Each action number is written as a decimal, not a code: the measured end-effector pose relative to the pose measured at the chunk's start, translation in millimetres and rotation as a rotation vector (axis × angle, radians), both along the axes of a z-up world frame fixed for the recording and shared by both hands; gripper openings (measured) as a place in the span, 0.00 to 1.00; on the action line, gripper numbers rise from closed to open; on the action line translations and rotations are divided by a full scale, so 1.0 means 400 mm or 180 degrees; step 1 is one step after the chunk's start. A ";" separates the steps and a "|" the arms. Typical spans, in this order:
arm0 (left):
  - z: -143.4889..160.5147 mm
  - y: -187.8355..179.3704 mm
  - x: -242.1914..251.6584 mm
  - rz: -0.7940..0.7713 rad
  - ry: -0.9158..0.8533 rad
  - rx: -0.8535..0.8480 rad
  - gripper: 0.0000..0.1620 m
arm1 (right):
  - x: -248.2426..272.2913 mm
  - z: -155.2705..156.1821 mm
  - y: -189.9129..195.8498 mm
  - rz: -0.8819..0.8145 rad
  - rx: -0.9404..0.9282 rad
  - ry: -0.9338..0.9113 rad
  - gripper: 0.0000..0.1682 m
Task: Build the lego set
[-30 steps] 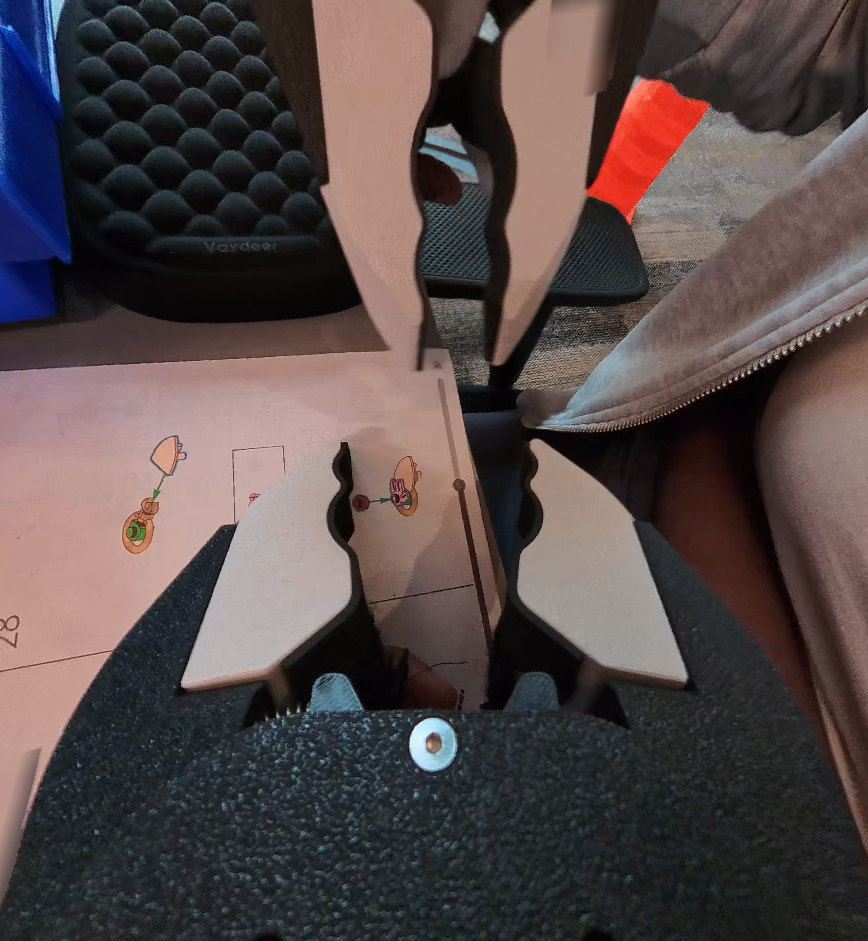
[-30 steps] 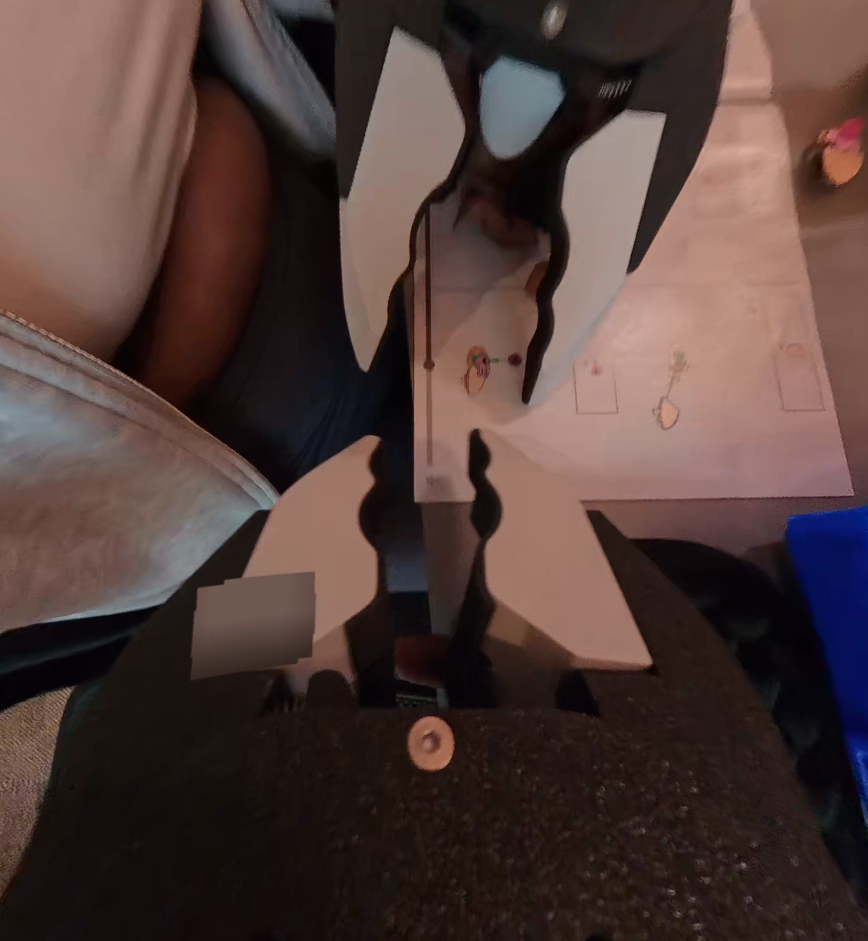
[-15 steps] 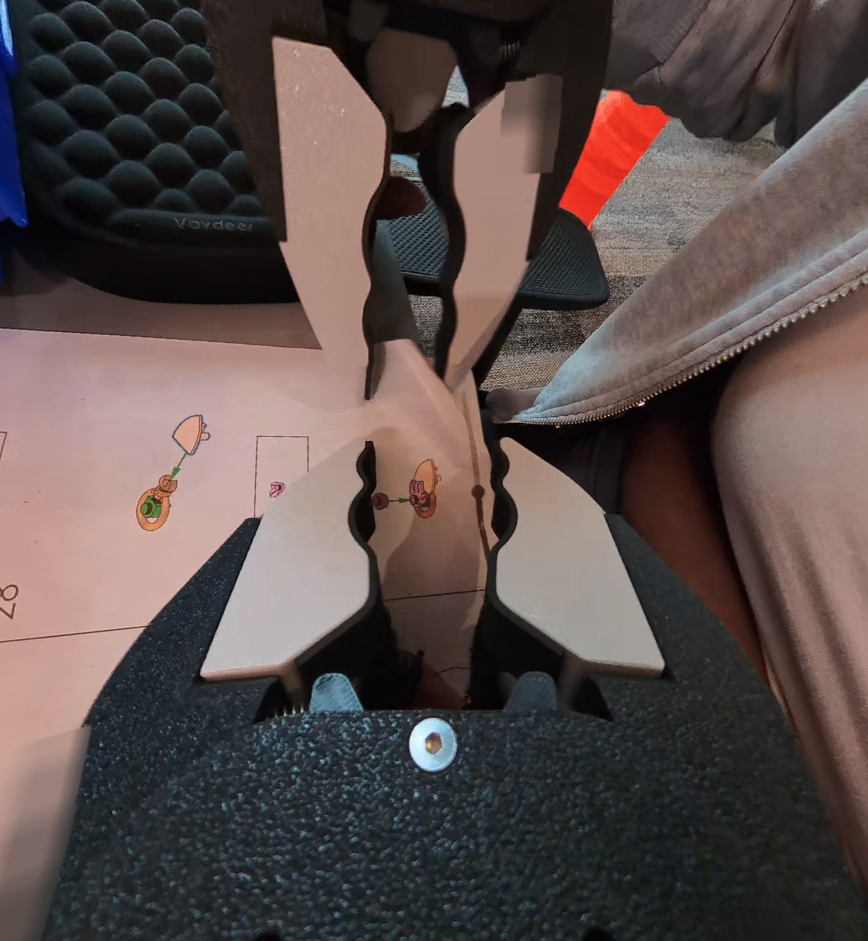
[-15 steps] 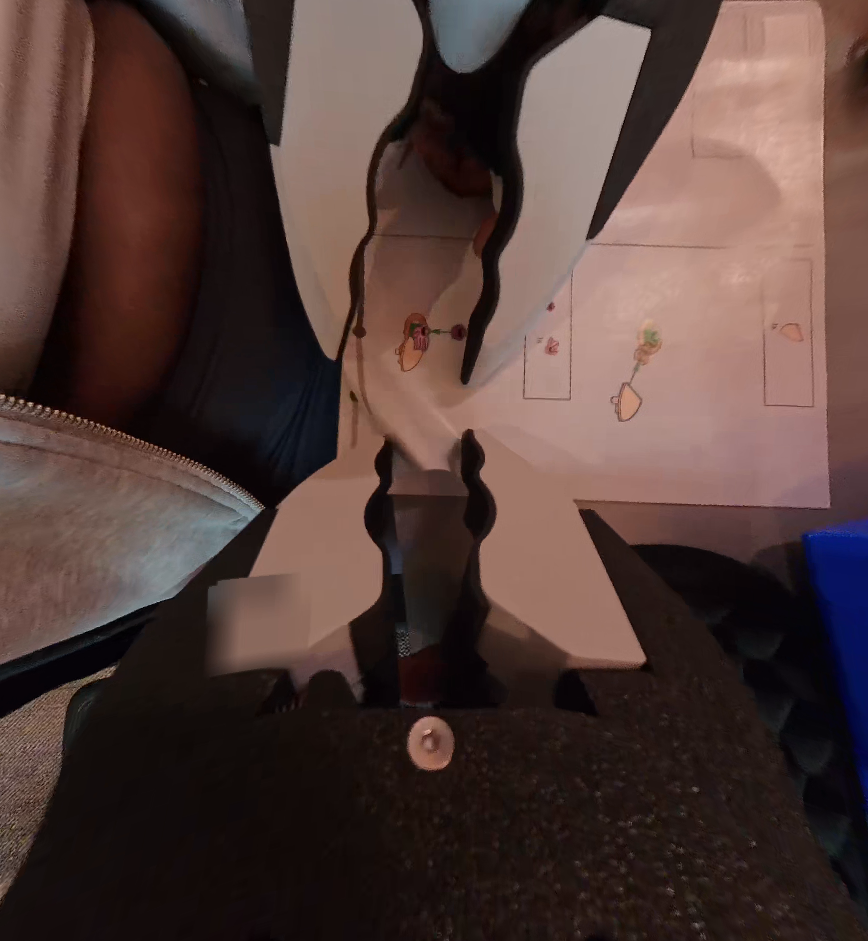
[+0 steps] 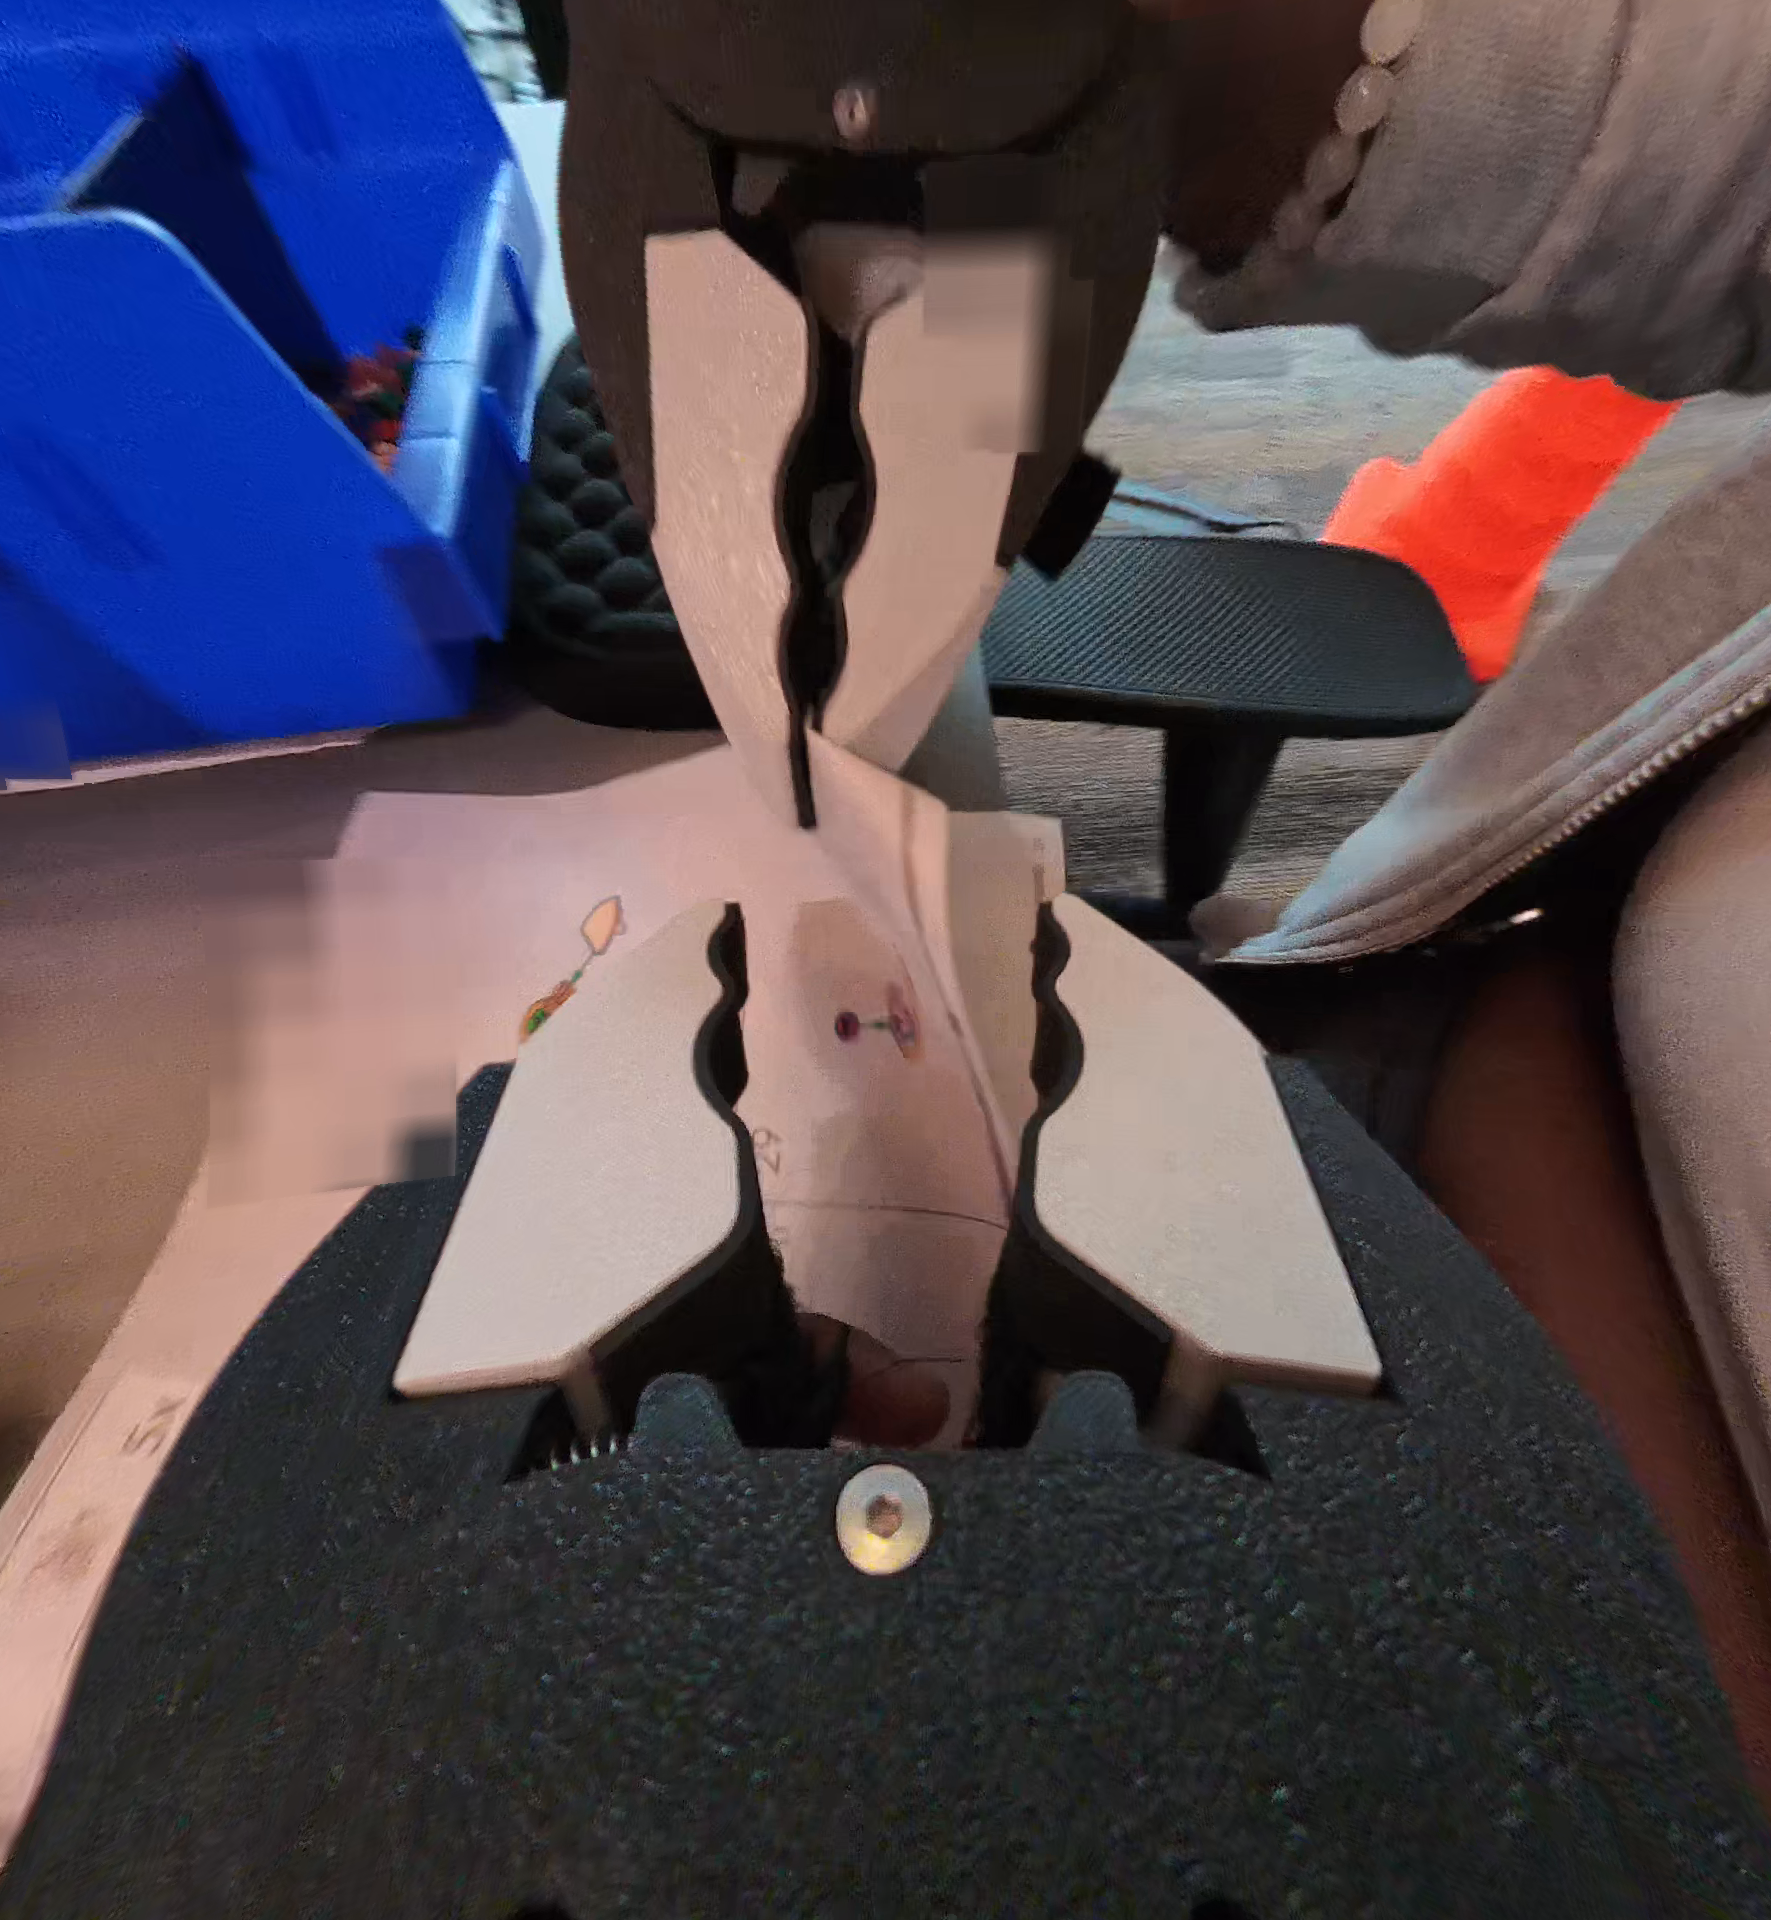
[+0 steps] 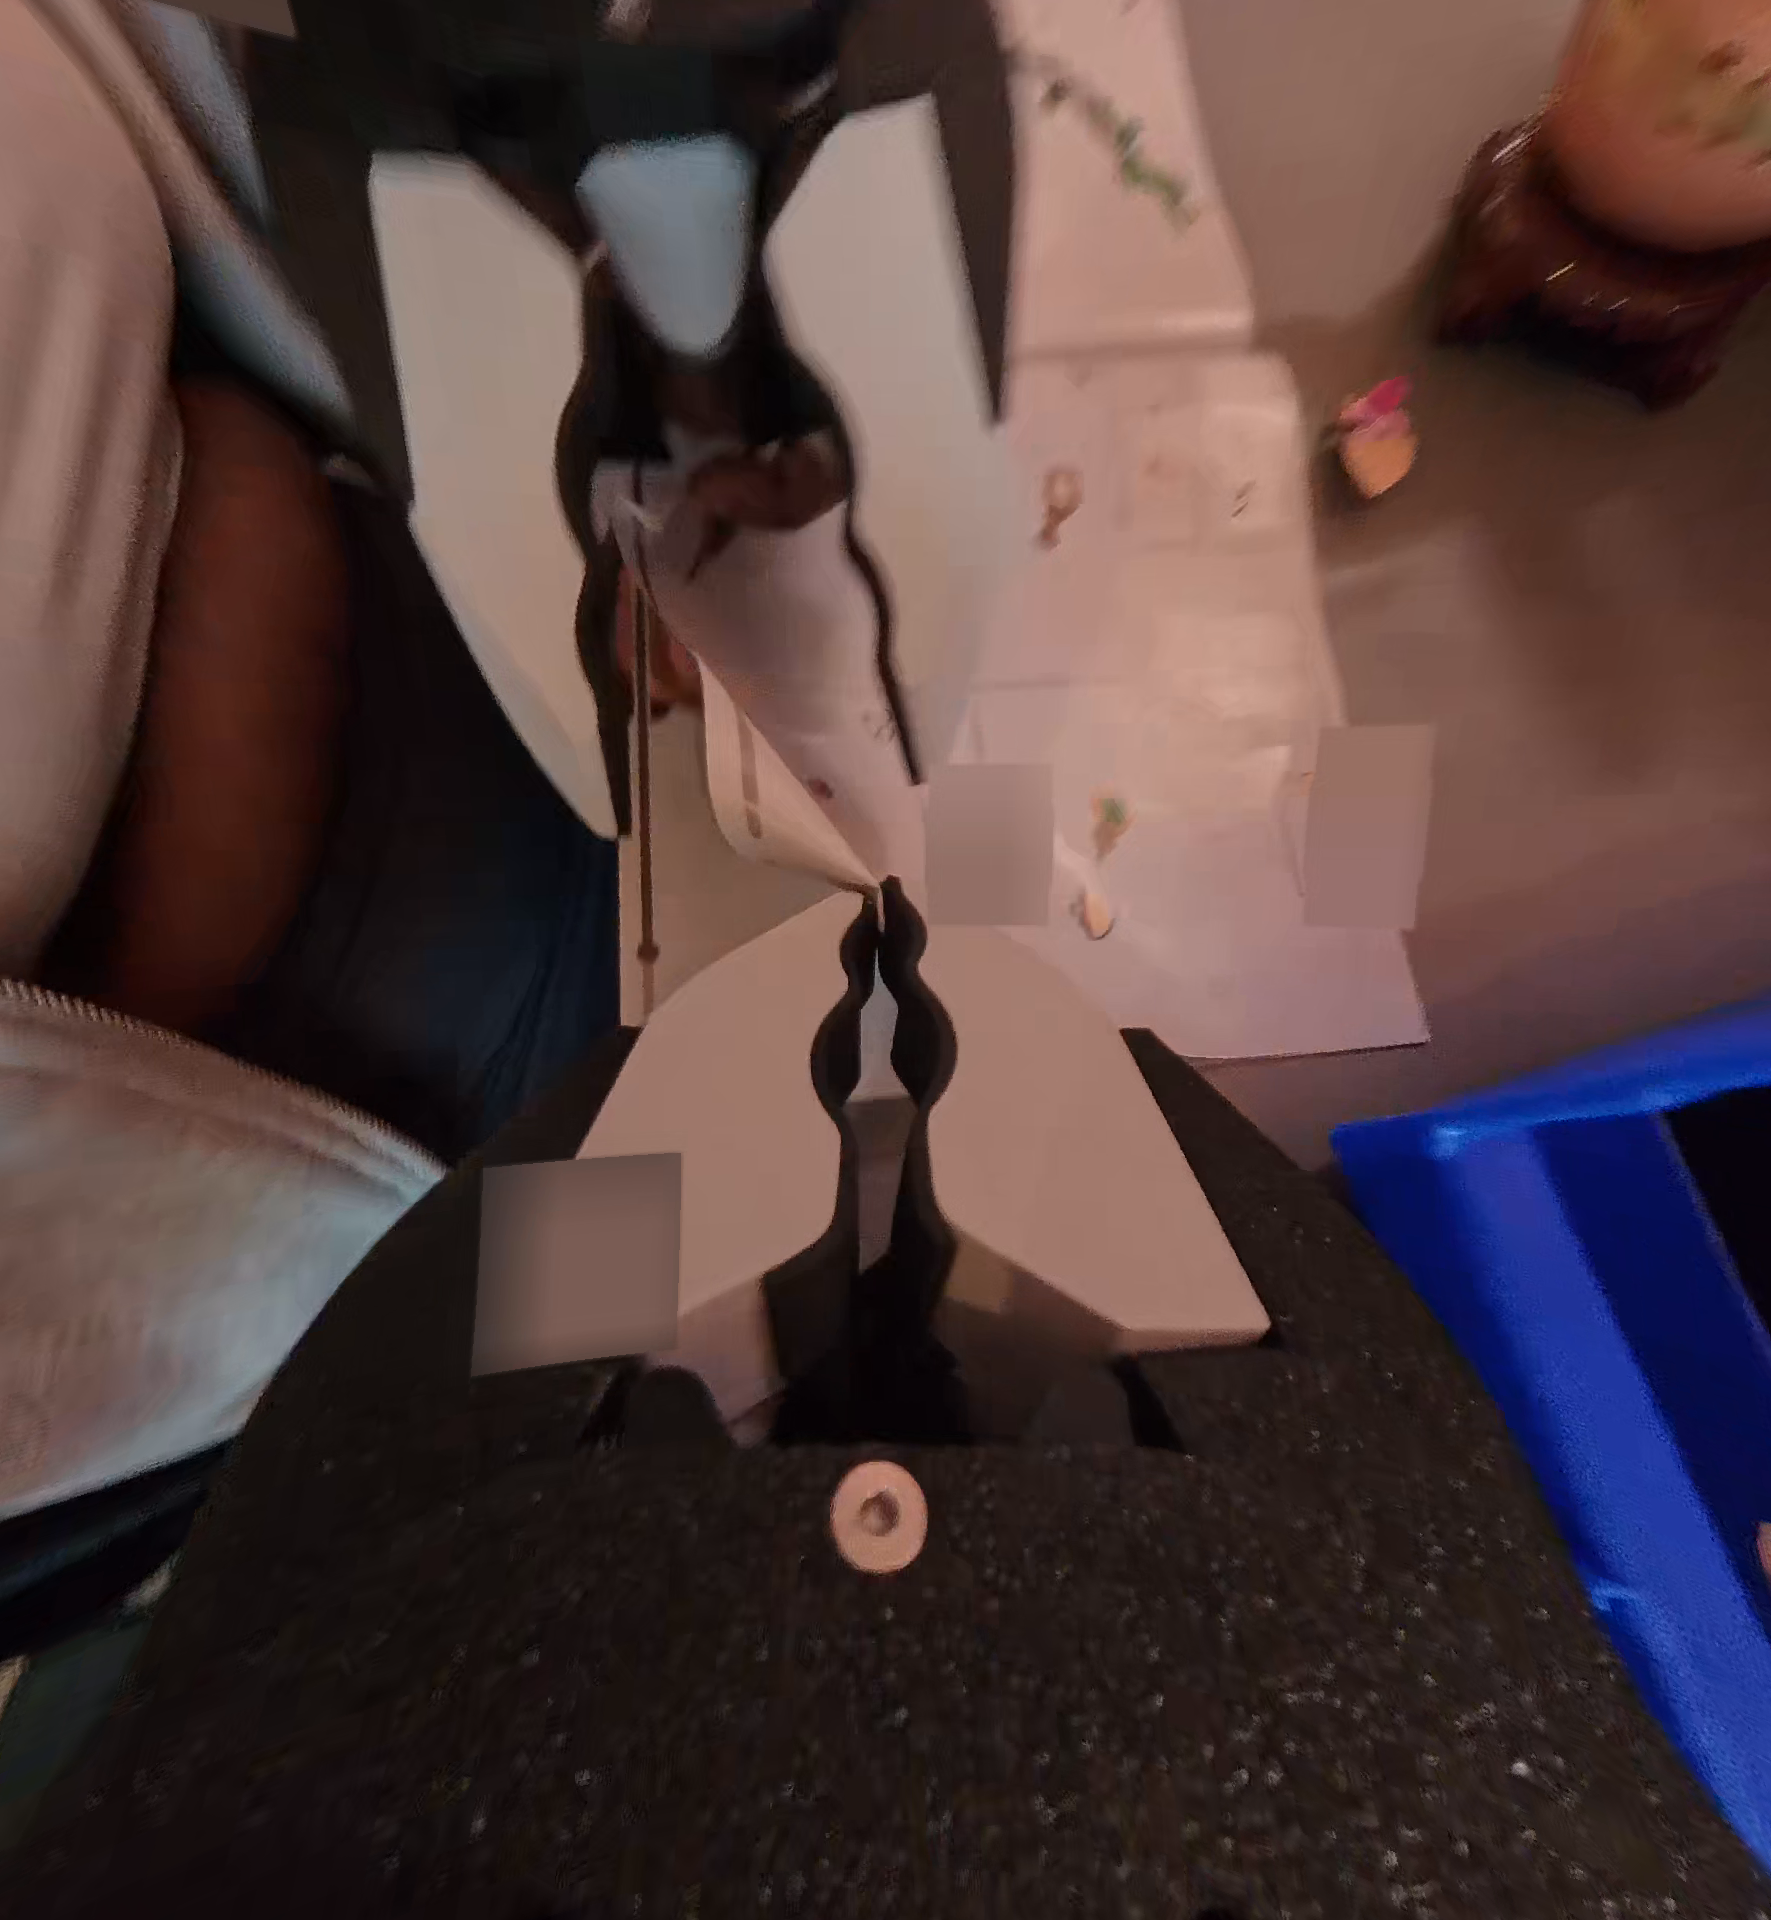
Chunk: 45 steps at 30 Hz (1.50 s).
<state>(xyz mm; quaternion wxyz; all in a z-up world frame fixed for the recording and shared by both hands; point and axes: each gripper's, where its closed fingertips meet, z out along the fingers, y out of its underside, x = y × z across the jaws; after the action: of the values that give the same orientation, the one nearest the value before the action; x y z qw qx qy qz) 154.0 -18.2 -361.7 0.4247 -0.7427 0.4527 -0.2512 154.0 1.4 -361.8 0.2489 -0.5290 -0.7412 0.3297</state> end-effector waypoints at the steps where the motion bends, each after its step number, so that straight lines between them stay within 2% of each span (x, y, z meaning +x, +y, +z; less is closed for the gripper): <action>1: 0.002 -0.003 -0.008 0.0071 0.0080 0.0101 0.31 | -0.013 0.027 0.006 -0.0100 -0.0045 0.0130 0.00; 2: 0.003 -0.005 -0.013 0.0129 0.0139 0.0205 0.25 | -0.027 0.055 0.010 -0.0168 -0.0072 0.0266 0.00; 4: 0.035 0.022 -0.039 0.0511 0.0114 0.0555 0.04 | -0.054 0.099 0.014 -0.0302 -0.0051 0.0451 0.03; 5: 0.059 0.028 -0.056 0.0655 0.0038 0.0670 0.03 | -0.065 0.119 0.022 -0.0409 0.0034 0.0538 0.06; 7: 0.121 0.031 -0.100 0.0956 -0.0344 0.0757 0.01 | -0.073 0.151 0.020 -0.0533 0.0140 0.0704 0.20; 8: 0.154 0.031 -0.134 0.1150 -0.0565 0.0807 0.01 | -0.072 0.156 0.017 -0.0611 0.0163 0.0746 0.21; 10: 0.206 0.027 -0.230 0.1618 -0.0925 0.0946 0.01 | -0.058 0.120 -0.007 -0.0615 0.0150 0.0545 0.14; 13: 0.255 -0.013 -0.383 0.2246 -0.1321 0.1295 0.02 | -0.036 -0.003 -0.037 -0.0649 0.0072 -0.0083 0.12; 14: 0.258 -0.035 -0.411 0.2321 -0.1374 0.1381 0.04 | -0.032 -0.038 -0.039 -0.0709 0.0002 -0.0255 0.10; 16: 0.230 -0.065 -0.410 0.2247 -0.1236 0.1365 0.06 | -0.039 -0.069 -0.033 -0.0794 -0.0118 -0.0373 0.07; 18: 0.181 -0.078 -0.344 0.1892 -0.0917 0.1153 0.09 | -0.061 -0.048 -0.036 -0.0658 -0.0148 -0.0078 0.05; 22: 0.142 -0.089 -0.169 0.1038 -0.0617 0.0809 0.18 | -0.077 -0.003 -0.035 -0.0350 0.0233 0.0282 0.13; 23: 0.127 -0.093 -0.133 0.0857 -0.0516 0.0706 0.21 | -0.081 0.006 -0.035 -0.0264 0.0407 0.0369 0.12; 24: 0.105 -0.094 -0.108 0.0731 -0.0329 0.0622 0.25 | -0.087 0.018 -0.036 -0.0178 0.0558 0.0464 0.04; 27: 0.048 -0.078 -0.075 0.0667 0.0340 0.0685 0.32 | -0.116 0.063 -0.043 -0.0115 0.0668 0.0610 0.02; 28: 0.045 -0.067 -0.077 0.0755 0.0487 0.0793 0.30 | -0.129 0.081 -0.047 -0.0117 0.0639 0.0623 0.02; 31: 0.093 -0.028 -0.144 0.1350 0.0692 0.1306 0.08 | -0.172 0.150 -0.067 -0.0001 0.0782 0.0942 0.02; 32: 0.114 -0.025 -0.174 0.1540 0.0624 0.1394 0.00 | -0.179 0.168 -0.055 -0.0082 0.0879 0.1031 0.03; 34: 0.149 -0.037 -0.234 0.1848 0.0323 0.1361 0.00 | -0.176 0.185 -0.020 -0.0346 0.0924 0.1108 0.11; 35: 0.166 -0.046 -0.269 0.2012 0.0105 0.1333 0.00 | -0.165 0.179 -0.010 -0.0414 0.0837 0.1081 0.11; 37: 0.196 -0.072 -0.338 0.2281 -0.0373 0.1280 0.00 | -0.136 0.120 -0.018 -0.0415 0.0477 0.0754 0.06; 39: 0.220 -0.101 -0.405 0.2530 -0.0873 0.1221 0.00 | -0.105 0.024 -0.026 -0.0492 0.0189 0.0151 0.07; 41: 0.231 -0.136 -0.474 0.2805 -0.1339 0.1201 0.00 | -0.083 -0.049 -0.025 -0.0564 0.0194 -0.0220 0.09; 43: 0.218 -0.173 -0.532 0.3055 -0.1632 0.1174 0.00 | -0.071 -0.084 -0.020 -0.0606 0.0274 -0.0367 0.09; 45: 0.188 -0.204 -0.579 0.3315 -0.1722 0.1110 0.00 | -0.075 -0.079 -0.027 -0.0623 0.0164 -0.0286 0.08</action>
<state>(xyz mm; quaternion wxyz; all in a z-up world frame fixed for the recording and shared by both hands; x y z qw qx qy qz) -77.4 -100.0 -286.4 0.7069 -0.6958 -0.0593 -0.1124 124.2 -9.3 -393.3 0.2600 -0.6066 -0.7047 0.2606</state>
